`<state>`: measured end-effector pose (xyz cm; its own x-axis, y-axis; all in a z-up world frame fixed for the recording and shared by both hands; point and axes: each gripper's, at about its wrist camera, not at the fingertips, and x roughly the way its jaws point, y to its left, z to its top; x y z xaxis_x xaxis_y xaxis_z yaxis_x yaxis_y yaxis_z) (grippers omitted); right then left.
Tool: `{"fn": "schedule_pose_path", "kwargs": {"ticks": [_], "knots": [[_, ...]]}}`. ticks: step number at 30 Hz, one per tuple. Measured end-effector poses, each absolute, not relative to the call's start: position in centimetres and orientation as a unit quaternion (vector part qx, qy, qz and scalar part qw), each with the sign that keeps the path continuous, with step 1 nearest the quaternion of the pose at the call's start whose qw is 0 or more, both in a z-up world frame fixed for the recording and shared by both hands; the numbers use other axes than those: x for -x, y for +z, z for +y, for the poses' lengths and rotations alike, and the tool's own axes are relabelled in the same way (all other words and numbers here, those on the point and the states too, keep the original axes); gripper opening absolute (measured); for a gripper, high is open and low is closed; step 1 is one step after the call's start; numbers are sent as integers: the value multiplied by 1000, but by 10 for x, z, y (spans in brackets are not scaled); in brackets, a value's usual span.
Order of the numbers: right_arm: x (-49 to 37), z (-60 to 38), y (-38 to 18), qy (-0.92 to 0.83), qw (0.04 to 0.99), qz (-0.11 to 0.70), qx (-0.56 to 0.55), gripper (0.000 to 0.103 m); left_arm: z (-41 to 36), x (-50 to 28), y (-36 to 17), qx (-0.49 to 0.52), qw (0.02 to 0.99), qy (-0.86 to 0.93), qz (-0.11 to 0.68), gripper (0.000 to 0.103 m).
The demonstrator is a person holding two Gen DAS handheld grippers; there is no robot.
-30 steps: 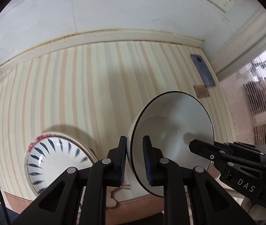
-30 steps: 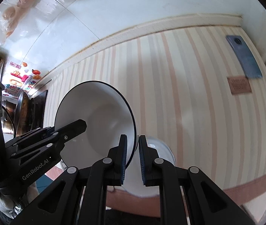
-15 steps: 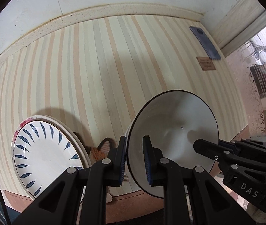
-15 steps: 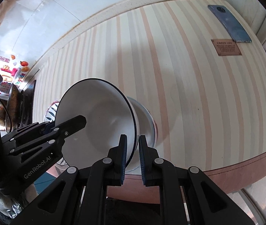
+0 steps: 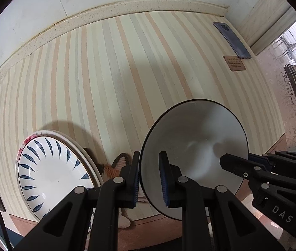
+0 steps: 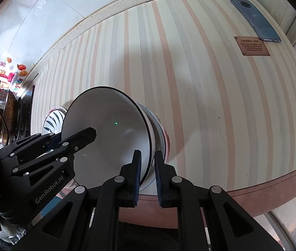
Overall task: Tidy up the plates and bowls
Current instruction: 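Lower the nested bowls into the black-rimmed white bowl, then set the bowl stack on the counter and open both grippers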
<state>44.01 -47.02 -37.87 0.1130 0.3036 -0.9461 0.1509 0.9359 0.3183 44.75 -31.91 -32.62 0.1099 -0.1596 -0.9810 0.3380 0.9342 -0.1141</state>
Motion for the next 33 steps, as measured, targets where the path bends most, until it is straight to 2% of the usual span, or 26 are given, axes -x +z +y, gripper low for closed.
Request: {"fn": "schedule_pose_path", "kwargs": {"ticks": [8,10,14,20,23,25,27,29,31,32,33], "knots": [[-444,-462,-378,46,721,675,-152,15,-319,-444,-328,-76,739,-166,648,15],[-443,-461,-378,42,722,675,-145,19,-320,-443,-327,-81,742,-166,645,15],[-441,-464,-378,43,720,676,-151,19,-321,-442,-326,-86,743,-166,642,15],[-432,-471,-372,36,720,672,-169,20,-313,-432,-295,-85,759,-167,623,16],[-420,-472,-355,22,731,662,-167,26,-304,-424,-269,-78,775,-172,603,17],[-410,-473,-339,14,743,649,-162,37,-298,-420,-255,-71,782,-177,593,18],[-399,-474,-322,6,755,635,-162,50,-293,-416,-240,-67,788,-184,583,27],[-389,-475,-305,-3,765,623,-161,56,-288,-411,-227,-60,793,-190,576,35],[-377,-476,-289,-8,776,609,-164,58,-283,-406,-217,-51,795,-198,572,49],[-372,-476,-282,-10,781,602,-164,61,-282,-405,-213,-49,795,-203,570,62],[-367,-475,-274,-14,786,597,-163,63,-280,-403,-209,-45,796,-206,568,71]]}}
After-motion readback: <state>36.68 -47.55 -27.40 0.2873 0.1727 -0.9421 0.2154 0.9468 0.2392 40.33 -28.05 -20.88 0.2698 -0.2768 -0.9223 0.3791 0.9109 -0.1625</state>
